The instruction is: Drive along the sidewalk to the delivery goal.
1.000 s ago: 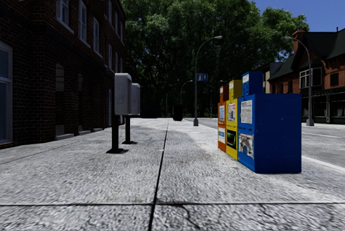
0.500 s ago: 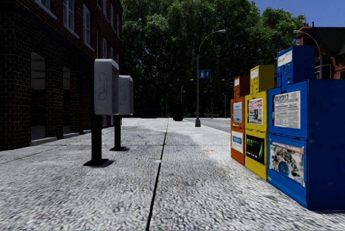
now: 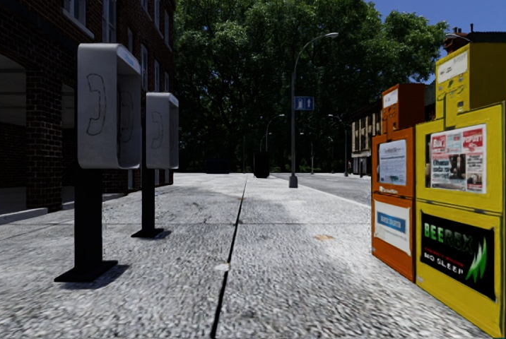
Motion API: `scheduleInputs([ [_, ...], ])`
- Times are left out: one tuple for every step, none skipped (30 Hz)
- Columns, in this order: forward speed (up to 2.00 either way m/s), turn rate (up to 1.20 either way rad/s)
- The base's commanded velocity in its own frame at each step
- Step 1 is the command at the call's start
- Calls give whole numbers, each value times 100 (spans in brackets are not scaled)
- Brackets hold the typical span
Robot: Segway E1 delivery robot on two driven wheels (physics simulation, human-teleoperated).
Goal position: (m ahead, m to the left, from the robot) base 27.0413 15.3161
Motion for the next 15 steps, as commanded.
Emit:
scheduleInputs([
  [200, 0],
  [200, 0],
  [200, 0],
  [200, 0],
  [200, 0],
  [200, 0],
  [200, 0],
  [200, 0],
  [200, 0],
  [200, 0],
  [200, 0],
  [200, 0],
  [200, 0],
  [200, 0],
  [200, 0],
])
